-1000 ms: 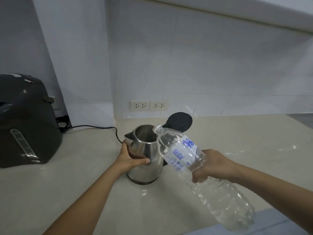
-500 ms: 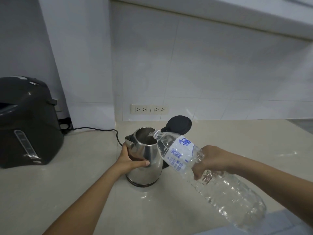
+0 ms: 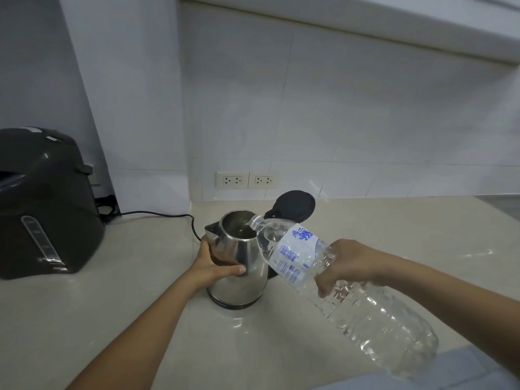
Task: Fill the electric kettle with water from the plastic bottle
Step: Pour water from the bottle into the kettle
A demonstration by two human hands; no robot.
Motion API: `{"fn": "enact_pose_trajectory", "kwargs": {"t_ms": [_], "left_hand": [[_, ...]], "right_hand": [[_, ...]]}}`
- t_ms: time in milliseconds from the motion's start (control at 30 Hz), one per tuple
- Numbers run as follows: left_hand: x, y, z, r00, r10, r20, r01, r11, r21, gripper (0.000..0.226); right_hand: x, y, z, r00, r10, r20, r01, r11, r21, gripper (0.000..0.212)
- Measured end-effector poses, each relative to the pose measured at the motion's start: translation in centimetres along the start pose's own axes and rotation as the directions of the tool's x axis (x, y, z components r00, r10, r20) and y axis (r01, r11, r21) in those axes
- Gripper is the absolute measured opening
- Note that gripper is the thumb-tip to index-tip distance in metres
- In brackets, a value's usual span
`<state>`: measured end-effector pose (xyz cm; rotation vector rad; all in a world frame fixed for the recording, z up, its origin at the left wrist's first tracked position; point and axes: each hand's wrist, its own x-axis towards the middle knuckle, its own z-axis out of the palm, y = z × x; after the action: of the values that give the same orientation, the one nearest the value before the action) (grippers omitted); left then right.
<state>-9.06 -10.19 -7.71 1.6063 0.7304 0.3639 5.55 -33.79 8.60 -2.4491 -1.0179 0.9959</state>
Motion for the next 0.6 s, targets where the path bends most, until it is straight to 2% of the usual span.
{"fn": "enact_pose_trajectory", "kwargs": {"t_ms": [600], "left_hand": [[0.2,-0.28,-0.11,1.0,-0.014,0.015,0.014,1.0,-0.002,0.125]], "right_hand": [[-0.85,0.23,-0.32,0.999,0.03,-0.03,-0.031,0.999,-0.023,0.023]]}}
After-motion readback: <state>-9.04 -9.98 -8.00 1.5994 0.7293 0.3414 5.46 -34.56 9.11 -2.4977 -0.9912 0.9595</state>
